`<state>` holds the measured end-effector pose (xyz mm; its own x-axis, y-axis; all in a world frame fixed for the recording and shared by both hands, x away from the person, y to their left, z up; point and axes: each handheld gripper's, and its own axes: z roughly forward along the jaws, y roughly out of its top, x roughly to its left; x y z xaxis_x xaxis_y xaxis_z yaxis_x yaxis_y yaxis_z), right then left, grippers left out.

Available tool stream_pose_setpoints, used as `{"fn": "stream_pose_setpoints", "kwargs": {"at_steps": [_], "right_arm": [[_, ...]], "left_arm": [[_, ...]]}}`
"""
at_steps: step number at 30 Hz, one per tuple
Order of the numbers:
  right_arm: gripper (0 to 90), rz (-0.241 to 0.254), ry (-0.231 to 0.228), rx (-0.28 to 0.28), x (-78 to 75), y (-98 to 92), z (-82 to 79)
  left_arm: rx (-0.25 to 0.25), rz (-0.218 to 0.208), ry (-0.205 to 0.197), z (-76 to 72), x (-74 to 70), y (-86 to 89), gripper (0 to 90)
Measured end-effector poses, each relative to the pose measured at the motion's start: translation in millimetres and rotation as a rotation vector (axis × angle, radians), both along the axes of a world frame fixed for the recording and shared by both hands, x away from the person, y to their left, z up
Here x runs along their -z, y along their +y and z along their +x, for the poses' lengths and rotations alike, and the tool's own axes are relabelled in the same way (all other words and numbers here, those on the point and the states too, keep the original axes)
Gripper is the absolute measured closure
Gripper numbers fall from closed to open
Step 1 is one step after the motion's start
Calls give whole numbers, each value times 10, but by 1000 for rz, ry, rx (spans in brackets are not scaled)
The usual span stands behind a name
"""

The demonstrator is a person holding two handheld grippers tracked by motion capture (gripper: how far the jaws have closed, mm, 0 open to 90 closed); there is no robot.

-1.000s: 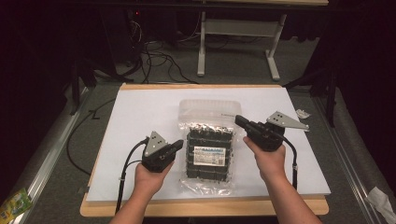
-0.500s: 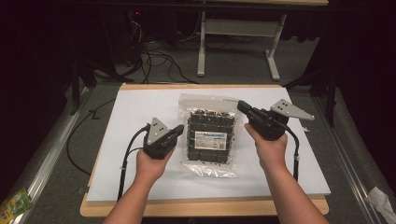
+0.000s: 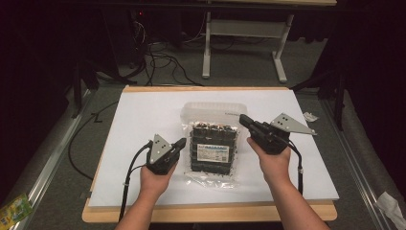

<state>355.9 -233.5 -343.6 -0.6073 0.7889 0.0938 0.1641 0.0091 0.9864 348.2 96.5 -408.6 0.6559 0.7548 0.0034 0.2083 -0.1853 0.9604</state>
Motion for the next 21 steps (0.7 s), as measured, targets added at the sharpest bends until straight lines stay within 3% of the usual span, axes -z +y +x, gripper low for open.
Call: {"fn": "stream_pose_setpoints", "kwargs": {"at_steps": [6, 11, 15, 16, 21], "right_arm": [[881, 0, -9, -3, 91, -22, -114], [838, 6, -9, -11, 73, -51, -140], [725, 17, 17, -21, 76, -68, -105], [638, 20, 40, -32, 81, -72, -71], [445, 25, 83, -49, 108, -58, 11]], "left_arm": [[8, 27, -43, -104, 26, 6, 900], [6, 39, -70, -127, 46, 5, 900], [2, 68, -99, -155, 59, -15, 900], [3, 71, -104, -159, 61, -18, 900], [3, 75, -107, -160, 66, -19, 900]]}}
